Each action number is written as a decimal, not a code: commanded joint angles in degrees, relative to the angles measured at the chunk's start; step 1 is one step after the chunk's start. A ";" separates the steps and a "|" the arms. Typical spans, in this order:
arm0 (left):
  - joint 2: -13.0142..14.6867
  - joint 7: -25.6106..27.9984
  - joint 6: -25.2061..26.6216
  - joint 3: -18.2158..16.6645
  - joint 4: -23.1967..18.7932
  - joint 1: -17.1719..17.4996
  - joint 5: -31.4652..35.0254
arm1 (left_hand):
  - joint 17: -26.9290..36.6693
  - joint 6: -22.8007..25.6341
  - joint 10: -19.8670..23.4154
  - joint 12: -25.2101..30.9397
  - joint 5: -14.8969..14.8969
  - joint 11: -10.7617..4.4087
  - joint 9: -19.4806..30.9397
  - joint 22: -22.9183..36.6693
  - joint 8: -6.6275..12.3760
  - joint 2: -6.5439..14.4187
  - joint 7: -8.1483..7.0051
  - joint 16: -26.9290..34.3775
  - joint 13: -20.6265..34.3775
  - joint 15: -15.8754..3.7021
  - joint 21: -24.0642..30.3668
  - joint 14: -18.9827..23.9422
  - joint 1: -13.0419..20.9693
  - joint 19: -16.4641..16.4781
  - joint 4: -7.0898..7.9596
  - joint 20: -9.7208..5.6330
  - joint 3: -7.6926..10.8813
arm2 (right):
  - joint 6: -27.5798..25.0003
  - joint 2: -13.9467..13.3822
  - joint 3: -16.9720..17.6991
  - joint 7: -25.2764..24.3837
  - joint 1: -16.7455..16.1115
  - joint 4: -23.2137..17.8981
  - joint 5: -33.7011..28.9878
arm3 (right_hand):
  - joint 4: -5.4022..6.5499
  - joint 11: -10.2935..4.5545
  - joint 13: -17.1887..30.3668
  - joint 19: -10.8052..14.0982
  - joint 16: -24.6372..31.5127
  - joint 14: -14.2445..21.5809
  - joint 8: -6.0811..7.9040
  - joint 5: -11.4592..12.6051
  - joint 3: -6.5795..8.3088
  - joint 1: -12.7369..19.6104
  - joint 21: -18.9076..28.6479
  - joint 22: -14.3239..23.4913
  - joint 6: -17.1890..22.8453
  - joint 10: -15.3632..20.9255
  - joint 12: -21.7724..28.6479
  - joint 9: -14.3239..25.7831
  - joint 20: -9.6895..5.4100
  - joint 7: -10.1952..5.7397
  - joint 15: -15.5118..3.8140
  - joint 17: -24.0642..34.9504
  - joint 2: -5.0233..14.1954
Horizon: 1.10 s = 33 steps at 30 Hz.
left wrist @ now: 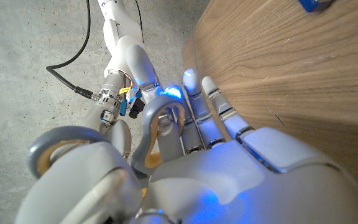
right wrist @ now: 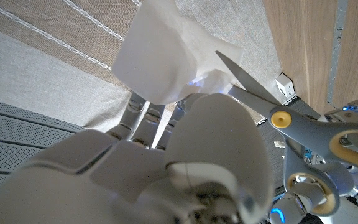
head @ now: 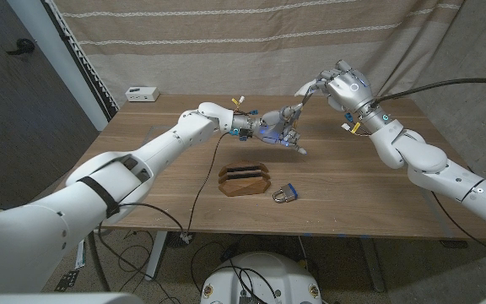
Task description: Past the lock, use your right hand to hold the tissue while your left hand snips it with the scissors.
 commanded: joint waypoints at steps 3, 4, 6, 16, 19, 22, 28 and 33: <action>-1.80 -1.69 -1.48 0.13 3.64 -1.26 0.62 | 0.22 1.27 4.33 13.62 0.50 -3.98 0.09 0.09 0.29 -0.12 1.19 0.25 4.02 -4.30 -0.34 0.59 -0.09 0.23 -0.88 -0.12 -2.42 | 0.76 0.24 0.09 0.55 0.33 0.26 0.23 | -0.39 -0.10 0.05 -0.50 0.44 -0.38 0.22 0.12 0.09 -0.54 0.21 -0.04 0.53 0.20 0.51 0.20 -9.47 -0.15 -9.96 -0.11 -0.12; -1.84 -1.63 -1.47 0.07 3.61 -1.23 0.62 | 0.23 1.24 4.31 13.62 0.50 -3.88 0.17 0.09 0.33 -0.12 1.20 0.26 4.02 -4.32 -0.35 0.60 -0.09 0.22 -0.88 -0.09 -2.43 | 0.82 0.23 0.09 0.63 0.35 0.29 0.27 | -0.39 -0.11 0.02 -0.50 0.45 -0.37 0.20 0.12 0.11 -0.53 0.18 -0.07 0.51 0.22 0.52 0.19 -9.47 -0.15 -9.95 -0.13 -0.10; -1.97 -1.82 -1.62 0.10 3.83 -1.32 0.74 | 0.14 1.26 4.34 13.63 0.51 -3.94 0.08 0.11 0.30 -0.13 1.22 0.19 4.01 -4.29 -0.35 0.60 -0.10 0.26 -0.86 -0.11 -2.43 | 0.89 0.26 -0.02 0.76 0.44 0.48 0.20 | -0.38 -0.19 -0.02 -0.44 0.49 -0.36 0.20 0.11 0.05 -0.57 0.24 -0.12 0.49 0.16 0.58 0.20 -9.45 -0.15 -9.95 -0.22 -0.12; -1.24 -1.33 -0.95 0.00 2.08 -0.72 0.91 | 0.14 1.19 4.37 13.63 0.51 -4.01 0.11 0.14 0.33 -0.18 1.18 0.18 4.01 -4.18 -0.38 0.58 -0.08 0.29 -0.85 -0.05 -2.44 | 0.45 0.73 0.38 1.02 -0.01 0.93 1.75 | -0.46 -0.31 -0.21 -0.11 0.65 -0.20 0.22 0.18 0.10 -0.52 0.16 -0.46 0.69 0.20 0.83 0.12 -9.47 -0.17 -9.97 -0.50 -0.15; -1.20 -1.23 -0.86 -0.07 1.87 -0.56 0.80 | 0.07 1.23 4.36 13.63 0.52 -3.97 0.04 0.12 0.30 -0.18 1.24 0.14 4.01 -4.24 -0.40 0.60 -0.06 0.30 -0.85 -0.03 -2.44 | 0.52 0.61 0.41 0.90 -0.10 0.90 1.88 | -0.51 -0.27 -0.29 0.06 0.75 -0.04 0.23 0.21 0.11 -0.49 0.10 -0.64 0.76 0.19 0.91 0.08 -9.48 -0.16 -9.97 -0.61 -0.17; -1.18 -1.26 -0.76 0.01 1.87 -0.61 0.85 | -0.01 1.19 4.35 13.63 0.52 -3.88 0.17 0.13 0.38 -0.19 1.19 0.09 4.02 -4.27 -0.42 0.59 -0.05 0.29 -0.85 -0.01 -2.44 | 0.67 0.46 0.36 1.17 -0.19 0.81 2.02 | -0.50 -0.33 -0.32 0.15 0.78 0.01 0.22 0.22 0.09 -0.51 0.12 -0.69 0.76 0.22 0.97 0.06 -9.47 -0.16 -9.98 -0.67 -0.17; -1.50 -1.54 -1.15 0.04 2.47 -0.74 0.87 | -0.04 1.18 4.37 13.62 0.52 -3.96 0.11 0.12 0.35 -0.20 1.28 0.06 4.02 -4.19 -0.46 0.57 0.01 0.35 -0.85 0.01 -2.42 | 0.52 0.58 0.57 0.88 -0.40 0.72 2.43 | -0.55 -0.26 -0.48 0.30 0.82 0.12 0.17 0.28 0.10 -0.50 -0.02 -0.97 0.72 0.42 1.12 -0.01 -9.44 -0.16 -9.99 -0.85 -0.24; -1.73 -1.81 -1.53 0.12 3.01 -0.94 1.03 | -0.41 1.14 4.35 13.62 0.52 -4.08 0.27 0.16 0.45 -0.19 1.09 -0.17 4.01 -4.32 -0.50 0.63 0.04 0.29 -0.84 -0.05 -2.42 | 0.60 0.03 0.49 1.22 -0.53 0.47 1.98 | -0.58 -0.26 -0.64 0.47 0.83 0.20 0.17 0.35 0.03 -0.56 -0.03 -1.26 0.67 0.36 1.23 -0.01 -9.40 -0.15 -10.00 -1.10 -0.25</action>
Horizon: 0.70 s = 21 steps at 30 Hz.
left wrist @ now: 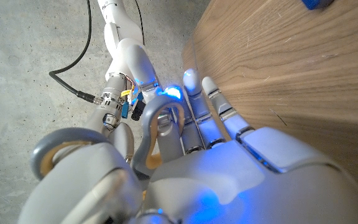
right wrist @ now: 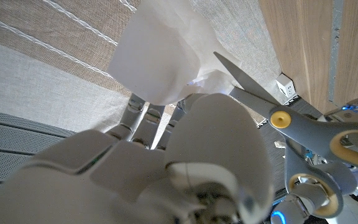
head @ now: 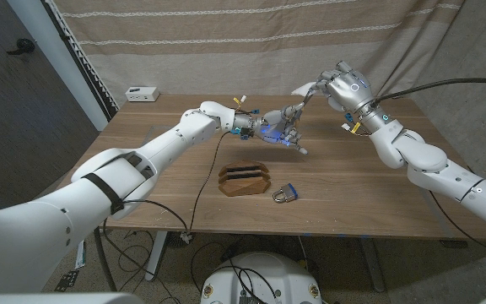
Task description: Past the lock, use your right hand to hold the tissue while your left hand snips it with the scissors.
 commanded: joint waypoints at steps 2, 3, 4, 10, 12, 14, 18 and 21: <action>-0.41 -0.51 -0.49 0.13 0.87 -0.20 0.28 | -0.05 1.07 4.33 13.62 0.53 -4.09 0.20 0.16 0.49 -0.17 1.15 -0.06 4.02 -4.37 -0.10 0.57 0.04 0.32 -0.31 0.04 -1.19 | -0.04 -0.41 0.12 0.35 -0.41 -0.31 0.23 | -0.19 -0.05 -0.02 0.50 0.40 0.22 0.22 0.37 0.09 -0.25 -0.04 -0.12 0.49 0.15 0.40 0.06 -9.40 0.07 -10.00 -0.10 0.05; -0.37 -0.38 -0.35 0.06 0.74 -0.14 0.23 | -0.01 1.08 4.29 13.61 0.53 -3.99 0.20 0.15 0.50 -0.15 1.16 0.00 4.02 -4.32 -0.13 0.67 0.04 0.29 -0.30 0.02 -1.18 | -0.09 -0.31 0.16 0.39 -0.46 -0.32 0.39 | -0.18 -0.01 -0.05 0.52 0.40 0.24 0.23 0.37 0.08 -0.27 -0.04 -0.16 0.49 0.16 0.41 0.07 -9.40 0.07 -10.00 -0.12 0.06; -0.41 -0.49 -0.47 0.13 0.89 -0.24 0.34 | 0.08 1.13 4.29 13.61 0.54 -3.97 0.18 0.14 0.51 -0.14 1.16 0.04 4.02 -4.31 -0.14 0.63 0.05 0.29 -0.30 -0.01 -1.18 | -0.21 -0.24 0.12 0.40 -0.43 -0.27 0.26 | -0.18 -0.05 -0.10 0.59 0.41 0.27 0.24 0.39 0.07 -0.28 -0.05 -0.23 0.48 0.18 0.43 0.09 -9.38 0.07 -10.01 -0.18 0.05; -0.60 -0.93 -0.69 0.21 1.30 -0.42 0.44 | 0.28 1.20 4.30 13.62 0.58 -4.02 0.11 0.19 0.53 -0.01 1.27 0.16 4.02 -4.35 -0.17 0.64 0.05 0.29 -0.23 0.02 -1.14 | -0.24 0.21 0.47 0.40 -0.63 -0.12 1.52 | -0.19 -0.02 -0.17 0.75 0.43 0.35 0.28 0.47 0.03 -0.33 -0.11 -0.49 0.53 0.28 0.59 0.11 -9.38 0.06 -10.01 -0.35 0.03; -0.65 -1.08 -0.69 0.25 1.27 -0.39 0.44 | 0.15 1.21 4.31 13.62 0.59 -4.02 0.08 0.17 0.53 0.00 1.26 0.09 4.02 -4.39 -0.19 0.66 0.07 0.30 -0.22 0.04 -1.13 | -0.28 0.33 0.61 0.22 -0.71 -0.07 1.88 | -0.19 -0.01 -0.17 0.76 0.43 0.37 0.29 0.50 0.07 -0.33 -0.19 -0.56 0.52 0.28 0.62 0.13 -9.38 0.06 -10.01 -0.38 0.06; -0.59 -1.05 -0.55 0.25 1.12 -0.33 0.44 | 0.25 1.14 4.33 13.62 0.60 -4.01 0.17 0.14 0.56 0.01 1.26 0.11 4.02 -4.39 -0.22 0.55 0.07 0.30 -0.21 0.04 -1.13 | -0.15 0.31 0.78 0.01 -0.81 -0.15 2.23 | -0.22 -0.10 -0.23 0.87 0.44 0.42 0.33 0.55 0.09 -0.32 -0.26 -0.72 0.52 0.30 0.66 0.18 -9.38 0.07 -10.02 -0.45 0.02; -0.40 -0.71 -0.64 0.19 0.69 -0.12 0.52 | 0.18 1.09 4.37 13.63 0.61 -3.97 0.08 0.14 0.50 0.02 1.33 0.09 4.02 -4.37 -0.26 0.66 0.03 0.26 -0.17 0.06 -1.15 | -0.08 0.14 0.93 0.13 -1.02 -0.42 2.52 | -0.26 -0.08 -0.19 1.04 0.44 0.53 0.34 0.64 0.08 -0.34 -0.37 -1.02 0.42 0.26 0.81 0.26 -9.35 0.08 -10.02 -0.61 -0.03; -0.44 -1.19 -0.91 0.31 0.83 -0.21 0.57 | 0.44 1.24 4.36 13.63 0.61 -3.95 0.16 0.16 0.62 -0.02 1.10 0.26 4.02 -4.25 -0.26 0.65 0.03 0.28 -0.16 0.14 -1.16 | 0.02 0.02 1.02 0.04 -1.19 -0.57 2.60 | -0.24 -0.09 -0.27 1.12 0.43 0.58 0.30 0.68 0.04 -0.41 -0.38 -1.18 0.32 0.41 0.91 0.25 -9.32 0.06 -10.02 -0.71 -0.05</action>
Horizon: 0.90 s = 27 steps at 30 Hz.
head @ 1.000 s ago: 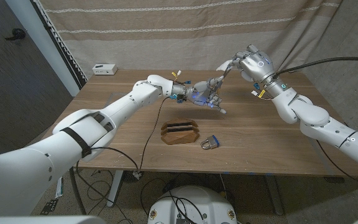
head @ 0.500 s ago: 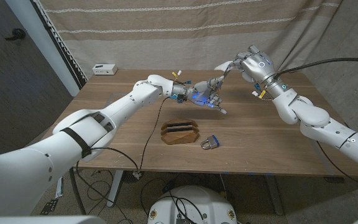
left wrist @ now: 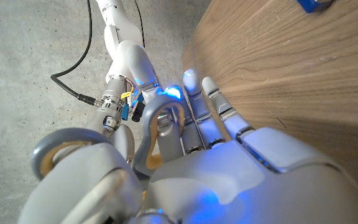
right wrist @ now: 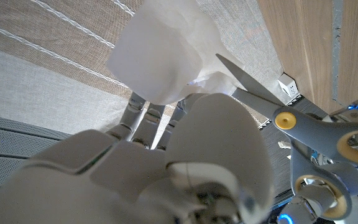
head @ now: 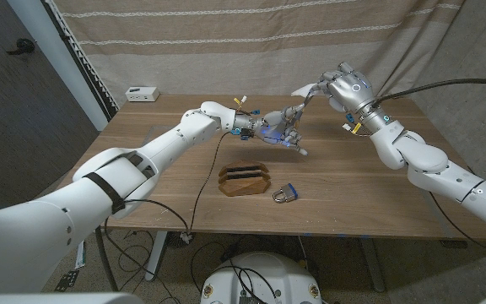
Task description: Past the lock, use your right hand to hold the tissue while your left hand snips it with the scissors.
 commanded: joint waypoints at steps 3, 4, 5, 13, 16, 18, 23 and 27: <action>0.01 -1.06 -0.53 0.43 -0.15 -0.07 0.37 | 0.93 0.71 4.02 13.54 0.15 -4.01 0.40 0.15 0.21 -0.07 1.19 0.46 4.03 -4.26 -0.11 0.08 0.02 0.21 -0.16 0.13 -1.16 | 0.34 -0.16 0.63 -0.40 -0.76 -0.62 1.01 | -0.33 -0.15 0.01 0.55 0.41 0.65 0.21 0.53 0.03 -0.40 -0.24 -0.29 0.22 0.47 0.67 0.02 -9.14 0.06 -10.03 -0.08 -0.12; 0.11 -0.89 -0.33 0.33 -0.47 0.12 0.24 | 0.73 0.57 3.85 13.50 0.15 -4.08 0.40 0.14 0.15 -0.07 1.21 0.29 4.03 -4.25 -0.18 -0.04 0.01 0.06 -0.16 0.19 -1.16 | 0.44 -0.25 0.64 -0.43 -0.80 -0.69 0.97 | -0.42 -0.10 -0.07 0.59 0.41 0.69 0.11 0.57 0.01 -0.37 -0.25 -0.41 0.03 0.58 0.73 -0.04 -9.16 0.08 -10.03 -0.16 -0.13; 0.20 -0.71 -0.22 0.33 -0.68 0.18 0.28 | 0.47 0.55 3.82 13.53 0.15 -4.10 0.33 0.12 0.09 -0.06 1.15 0.15 4.03 -4.22 -0.21 0.06 0.01 0.05 -0.15 0.21 -1.16 | 0.49 -0.30 0.66 -0.42 -0.86 -0.80 0.95 | -0.45 0.00 -0.12 0.62 0.41 0.72 0.08 0.59 -0.03 -0.38 -0.23 -0.49 0.00 0.61 0.75 -0.07 -9.16 0.06 -10.03 -0.20 -0.15; 0.70 0.47 -0.38 -0.10 -1.79 0.67 0.14 | -0.30 0.68 3.68 13.60 0.18 -3.97 0.04 0.20 -0.13 -0.04 1.24 -0.29 4.02 -4.20 -0.25 0.22 -0.05 0.05 -0.06 0.25 -1.16 | 1.02 -0.34 0.85 -0.46 -1.28 -1.16 1.33 | -0.49 -0.12 -0.31 0.60 0.38 0.84 0.11 0.67 -0.15 -0.46 -0.27 -0.78 0.15 0.89 0.90 -0.19 -9.12 0.02 -10.05 -0.41 -0.16; 0.75 0.49 -0.53 -0.05 -1.84 0.56 0.24 | -0.80 0.57 3.73 13.61 0.19 -3.96 0.29 0.17 -0.05 -0.04 1.23 -0.55 4.01 -4.09 -0.27 0.38 -0.05 0.08 -0.04 0.25 -1.15 | 0.96 -0.34 1.05 -0.53 -1.58 -1.34 1.52 | -0.53 -0.15 -0.39 0.64 0.38 0.91 0.06 0.72 -0.17 -0.47 -0.29 -0.90 0.03 0.98 0.96 -0.23 -9.12 0.06 -10.05 -0.48 -0.16; 0.78 0.45 -0.57 -0.03 -1.89 0.55 0.22 | -0.66 0.60 3.77 13.62 0.20 -3.97 0.24 0.17 -0.07 -0.04 1.17 -0.47 4.01 -4.15 -0.28 0.35 -0.05 0.08 -0.04 0.21 -1.15 | 0.95 -0.38 1.15 -0.54 -1.75 -1.41 1.59 | -0.53 -0.19 -0.44 0.66 0.38 0.97 0.00 0.75 -0.19 -0.49 -0.33 -1.00 -0.10 1.04 0.99 -0.26 -9.11 0.07 -10.05 -0.53 -0.17; 1.06 0.85 -0.28 -0.14 -2.79 1.05 -0.05 | -0.55 0.75 3.79 13.61 0.21 -3.88 0.16 0.13 -0.10 -0.03 1.23 -0.37 4.01 -4.21 -0.33 0.40 0.03 0.12 -0.05 0.19 -1.13 | 1.00 -0.37 1.64 -0.90 -2.24 -1.50 2.29 | -0.57 -0.08 -0.58 0.71 0.41 1.19 -0.07 0.85 -0.22 -0.53 -0.47 -1.30 -0.28 1.37 1.15 -0.32 -9.09 0.07 -10.07 -0.67 -0.19; 1.47 1.67 -0.19 -0.30 -3.92 1.61 -0.18 | -0.44 0.62 3.81 13.61 0.21 -3.88 0.23 0.12 -0.13 -0.10 1.22 -0.32 4.01 -4.19 -0.34 0.36 0.03 0.19 -0.05 0.17 -1.17 | 1.06 -0.07 2.06 -1.61 -2.54 -1.39 3.01 | -0.65 -0.16 -0.76 0.85 0.39 1.48 -0.15 0.97 -0.29 -0.58 -0.56 -1.66 -0.56 1.48 1.23 -0.38 -9.07 0.13 -10.08 -0.88 -0.24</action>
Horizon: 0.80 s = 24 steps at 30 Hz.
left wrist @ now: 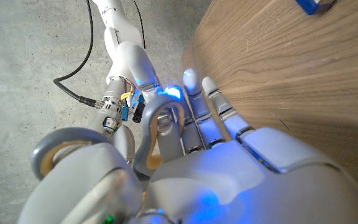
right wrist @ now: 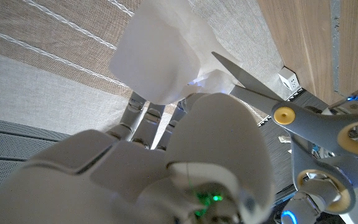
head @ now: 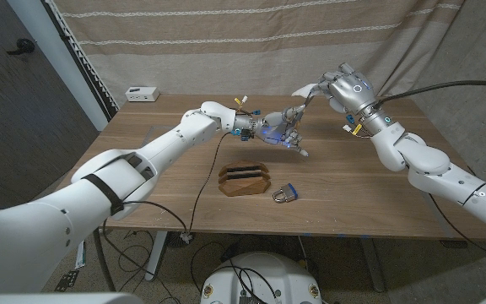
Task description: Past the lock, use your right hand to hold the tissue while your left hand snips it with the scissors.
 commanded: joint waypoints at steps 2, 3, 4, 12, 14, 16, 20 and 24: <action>1.06 1.86 0.36 -0.60 -2.81 1.41 -0.65 | 0.25 0.81 3.88 13.62 0.20 -3.88 0.26 0.14 -0.07 -0.28 0.91 0.19 4.03 -4.12 -0.15 0.36 -0.08 0.17 -0.02 0.17 -0.61 | 0.63 0.44 1.08 -1.56 -1.00 -0.02 2.09 | -0.41 0.02 -0.06 0.54 0.16 0.72 -0.27 0.62 -0.07 -0.42 -0.21 -0.43 -0.99 0.59 0.46 0.11 -9.02 0.82 -9.94 -0.17 -0.01; 1.20 2.12 0.39 -0.61 -3.10 1.51 -0.62 | 0.02 0.86 3.82 13.60 0.19 -3.87 0.16 0.14 -0.12 -0.31 0.93 0.07 4.03 -4.23 -0.16 0.43 -0.08 0.16 -0.02 0.14 -0.62 | 0.81 0.49 1.17 -1.61 -1.04 0.00 2.43 | -0.44 0.09 -0.11 0.73 0.13 0.88 -0.62 0.77 -0.05 -0.45 -0.34 -0.76 -2.18 0.66 0.56 0.09 -9.01 1.63 -9.94 -0.33 -0.02; 1.25 2.30 0.43 -0.74 -3.24 1.67 -0.79 | -0.13 0.80 3.79 13.60 0.19 -3.87 0.28 0.15 -0.07 -0.35 0.77 -0.02 4.03 -4.27 -0.15 0.45 -0.08 0.16 -0.03 0.19 -0.64 | 0.95 0.55 1.19 -1.75 -1.02 0.07 2.53 | -0.23 -0.03 0.13 1.08 0.10 1.10 -1.17 0.96 -0.15 -0.70 -0.23 -1.13 -4.72 0.59 0.81 0.30 -8.98 2.69 -9.92 -0.59 0.09; 1.06 2.43 -0.14 -0.68 -2.82 1.66 -0.97 | 0.43 0.88 3.95 13.63 0.15 -3.83 0.19 0.21 -0.15 -0.48 0.79 0.29 4.02 -4.20 -0.17 0.35 -0.13 0.21 -0.02 0.13 -0.67 | 1.44 0.81 1.27 -1.85 -1.00 -0.01 2.97 | 0.15 0.01 1.24 1.46 0.05 1.25 0.15 1.37 -0.18 -1.21 -0.19 -1.87 -5.54 0.12 1.47 1.48 -8.99 2.97 -9.92 -1.07 0.12; 0.97 2.41 -0.10 -0.73 -2.70 1.67 -1.12 | 0.22 0.91 3.95 13.63 0.15 -3.89 0.00 0.24 -0.27 -0.47 0.84 0.18 4.02 -4.37 -0.17 0.41 -0.13 0.20 -0.02 0.13 -0.67 | 1.47 0.84 1.29 -1.85 -1.04 -0.05 2.99 | 0.14 0.00 1.31 1.48 0.05 1.26 0.30 1.42 -0.16 -1.23 -0.22 -1.94 -5.48 0.12 1.52 1.61 -9.00 2.99 -9.92 -1.11 0.12; 0.82 2.28 -0.35 -0.69 -2.33 1.59 -1.11 | 0.90 0.94 3.99 13.63 0.15 -3.90 -0.02 0.27 -0.27 -0.47 0.83 0.54 4.02 -4.25 -0.18 0.20 -0.13 0.17 -0.02 0.12 -0.66 | 1.51 0.79 1.37 -1.88 -1.29 -0.26 3.10 | 0.12 -0.02 1.36 1.53 0.06 1.28 0.52 1.49 -0.16 -1.25 -0.23 -2.05 -5.46 0.11 1.55 1.84 -9.01 2.98 -9.92 -1.17 0.10; 0.76 2.35 -0.42 -0.73 -2.21 1.68 -1.19 | 0.21 0.96 3.97 13.62 0.15 -4.04 -0.03 0.30 -0.30 -0.46 0.82 0.16 4.02 -4.29 -0.19 0.39 -0.15 0.21 0.00 0.13 -0.65 | 1.33 0.72 1.62 -1.94 -1.73 -0.62 3.21 | 0.12 -0.04 1.38 1.57 0.06 1.28 0.70 1.56 -0.16 -1.29 -0.23 -2.16 -5.53 0.15 1.58 2.09 -9.01 3.07 -9.92 -1.23 0.11; 0.78 2.43 -0.65 -0.75 -2.23 1.78 -1.16 | 0.43 0.93 3.96 13.62 0.14 -4.01 0.08 0.34 -0.27 -0.49 0.88 0.28 4.02 -4.26 -0.19 0.34 -0.13 0.22 -0.01 0.14 -0.65 | 1.60 0.52 1.70 -1.72 -1.80 -0.80 3.24 | 0.12 0.06 1.34 1.60 0.06 1.30 0.93 1.63 -0.14 -1.33 -0.26 -2.26 -5.37 0.22 1.60 2.29 -9.00 3.12 -9.93 -1.29 0.11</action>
